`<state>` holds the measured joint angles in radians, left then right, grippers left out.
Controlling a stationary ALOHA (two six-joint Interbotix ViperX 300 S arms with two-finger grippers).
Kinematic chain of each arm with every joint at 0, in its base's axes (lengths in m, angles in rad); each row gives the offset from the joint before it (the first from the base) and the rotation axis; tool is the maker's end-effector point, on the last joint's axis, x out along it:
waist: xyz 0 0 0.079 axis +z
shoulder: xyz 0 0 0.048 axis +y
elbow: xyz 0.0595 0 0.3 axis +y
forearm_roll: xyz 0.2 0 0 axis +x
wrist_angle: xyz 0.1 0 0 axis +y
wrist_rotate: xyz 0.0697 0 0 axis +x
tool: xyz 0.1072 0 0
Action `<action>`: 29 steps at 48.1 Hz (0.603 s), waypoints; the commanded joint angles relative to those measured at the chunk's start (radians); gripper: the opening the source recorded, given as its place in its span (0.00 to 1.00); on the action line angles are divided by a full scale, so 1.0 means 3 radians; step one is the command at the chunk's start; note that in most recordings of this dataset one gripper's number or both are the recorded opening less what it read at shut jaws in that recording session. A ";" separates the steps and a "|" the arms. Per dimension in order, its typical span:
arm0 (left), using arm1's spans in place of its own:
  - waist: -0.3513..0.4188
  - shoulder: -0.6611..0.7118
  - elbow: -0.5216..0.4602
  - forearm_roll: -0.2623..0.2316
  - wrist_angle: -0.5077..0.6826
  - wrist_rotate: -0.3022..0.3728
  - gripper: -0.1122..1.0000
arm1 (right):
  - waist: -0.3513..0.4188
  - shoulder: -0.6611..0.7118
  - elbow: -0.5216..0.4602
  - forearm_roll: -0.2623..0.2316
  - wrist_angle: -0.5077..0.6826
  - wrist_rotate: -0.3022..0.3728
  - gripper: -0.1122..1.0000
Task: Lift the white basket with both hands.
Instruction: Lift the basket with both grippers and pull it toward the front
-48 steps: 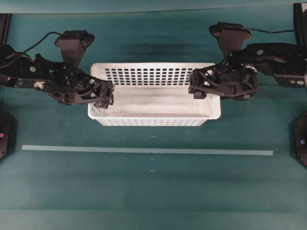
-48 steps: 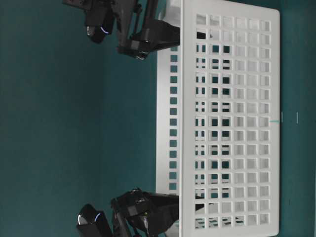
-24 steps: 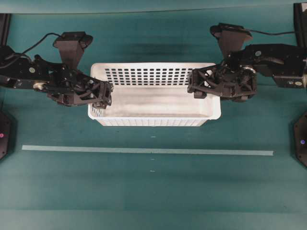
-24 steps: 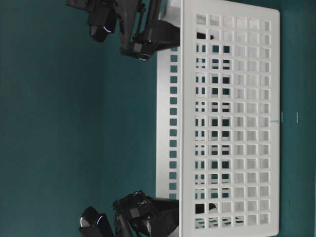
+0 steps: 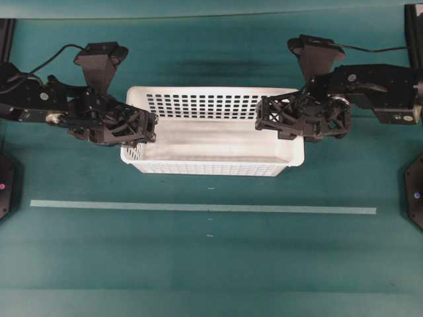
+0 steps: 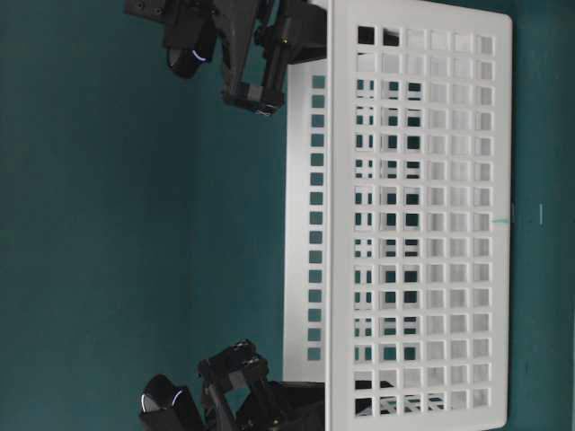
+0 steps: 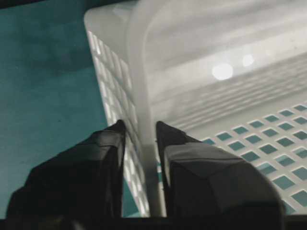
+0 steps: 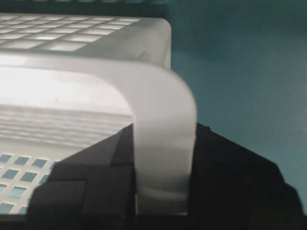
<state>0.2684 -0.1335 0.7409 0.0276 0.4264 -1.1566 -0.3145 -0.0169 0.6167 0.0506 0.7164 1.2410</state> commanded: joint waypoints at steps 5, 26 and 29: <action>0.0005 -0.0020 -0.0015 0.0010 -0.0015 0.0005 0.23 | -0.0005 0.0020 -0.0005 -0.0026 -0.0005 -0.0015 0.25; 0.0005 -0.0332 -0.0092 0.0010 0.0240 0.0000 0.23 | 0.0010 -0.0179 -0.0102 -0.0031 0.0194 -0.0051 0.25; 0.0000 -0.0368 -0.0112 0.0015 0.0286 0.0000 0.23 | 0.0010 -0.0220 -0.0097 -0.0031 0.0235 -0.0051 0.25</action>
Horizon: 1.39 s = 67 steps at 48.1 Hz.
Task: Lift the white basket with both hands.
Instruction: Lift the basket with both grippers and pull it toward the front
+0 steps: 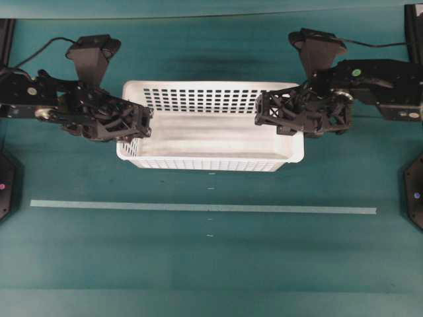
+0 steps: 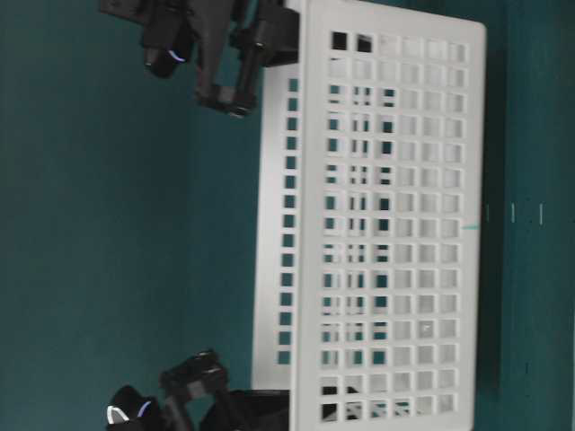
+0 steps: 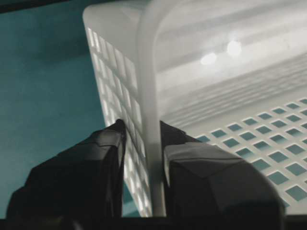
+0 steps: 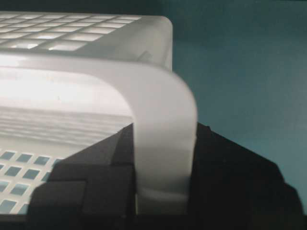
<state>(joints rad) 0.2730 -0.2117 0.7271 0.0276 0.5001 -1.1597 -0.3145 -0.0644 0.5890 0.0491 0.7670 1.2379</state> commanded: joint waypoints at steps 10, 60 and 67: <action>-0.0010 -0.0107 -0.0092 0.0010 0.0056 0.0000 0.23 | 0.0010 -0.0097 -0.0010 -0.0026 0.0112 -0.0046 0.25; -0.0522 -0.0199 -0.0097 0.0005 0.0056 -0.0460 0.23 | 0.0491 -0.0143 -0.0005 0.0036 0.0174 0.0164 0.25; -0.0614 -0.0199 -0.0092 0.0005 0.0056 -0.0516 0.23 | 0.0644 -0.0143 0.0000 0.0036 0.0174 0.0276 0.25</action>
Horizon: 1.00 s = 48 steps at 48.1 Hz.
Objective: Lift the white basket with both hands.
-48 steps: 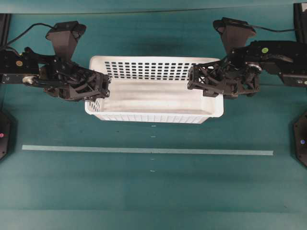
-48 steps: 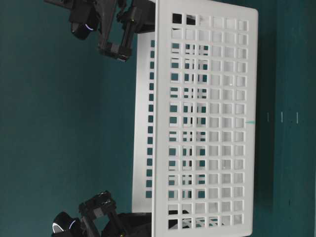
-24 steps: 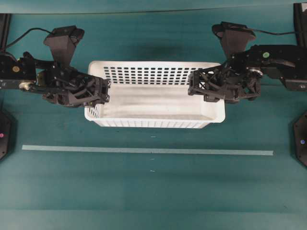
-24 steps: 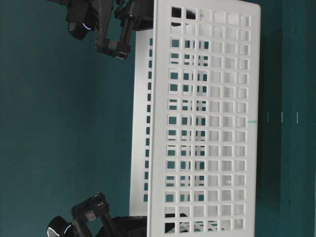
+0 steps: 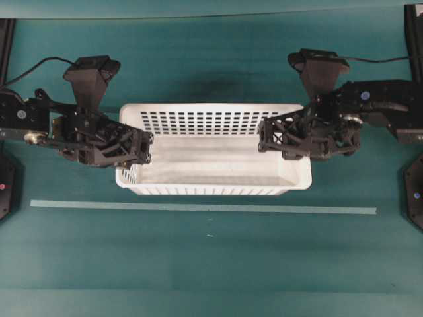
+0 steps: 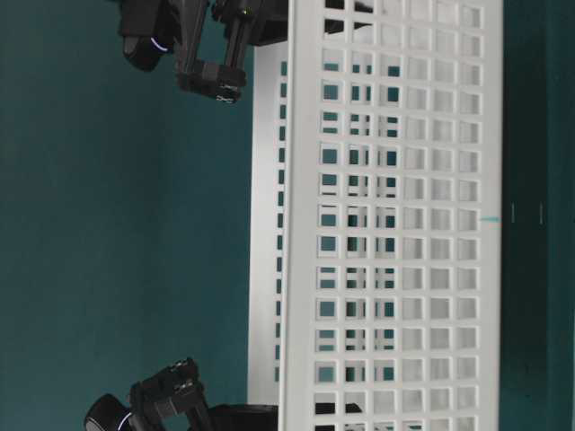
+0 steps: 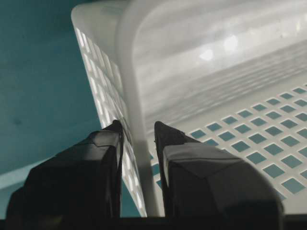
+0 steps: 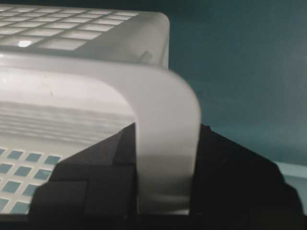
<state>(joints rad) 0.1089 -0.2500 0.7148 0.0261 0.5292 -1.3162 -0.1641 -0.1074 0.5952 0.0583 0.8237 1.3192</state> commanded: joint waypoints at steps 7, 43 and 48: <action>-0.0199 -0.0056 -0.0061 0.0015 -0.0041 -0.0031 0.23 | 0.0261 0.0005 -0.0015 0.0000 -0.0020 0.0112 0.25; -0.0562 0.0118 -0.0112 0.0015 -0.0041 -0.0261 0.23 | 0.0685 0.0031 0.0000 -0.0031 -0.0041 0.0552 0.25; -0.0562 0.0138 -0.0107 0.0015 -0.0036 -0.0261 0.23 | 0.0690 0.0046 0.0015 -0.0036 -0.0077 0.0557 0.25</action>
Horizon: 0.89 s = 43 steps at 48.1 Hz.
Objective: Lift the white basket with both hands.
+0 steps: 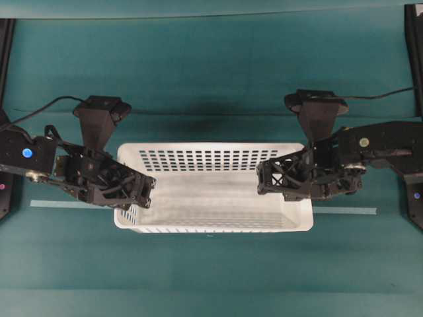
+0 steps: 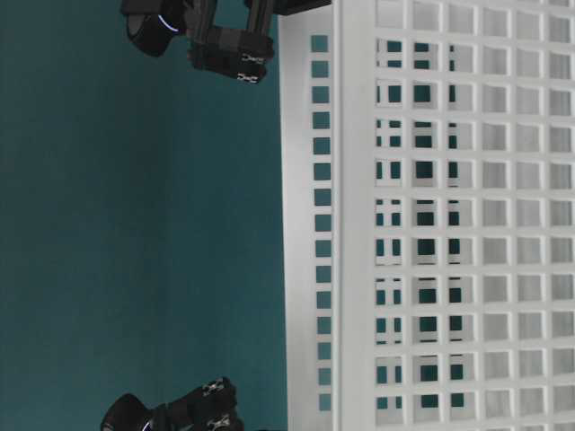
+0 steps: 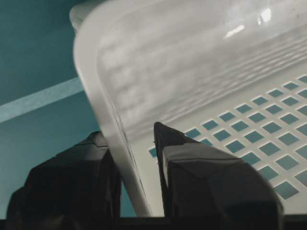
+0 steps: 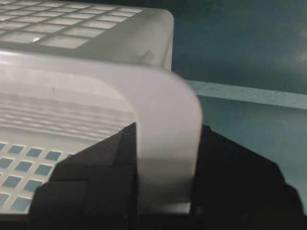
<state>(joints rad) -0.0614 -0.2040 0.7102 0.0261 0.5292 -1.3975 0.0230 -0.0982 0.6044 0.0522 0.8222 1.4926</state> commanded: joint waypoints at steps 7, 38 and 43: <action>0.0000 0.0005 -0.0077 0.0015 -0.0041 0.0010 0.23 | 0.0072 0.0061 0.0015 -0.0015 -0.0184 -0.0020 0.25; -0.0031 0.0169 -0.0072 0.0015 -0.0041 0.0010 0.22 | 0.0118 0.0169 0.0031 -0.0015 -0.0266 -0.0015 0.25; -0.0026 0.0169 -0.0056 0.0015 -0.0041 0.0010 0.22 | 0.0118 0.0184 0.0026 -0.0015 -0.0276 -0.0015 0.25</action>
<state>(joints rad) -0.0721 -0.1473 0.7118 0.0261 0.5292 -1.3990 0.0353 -0.0476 0.6228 0.0506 0.7609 1.4956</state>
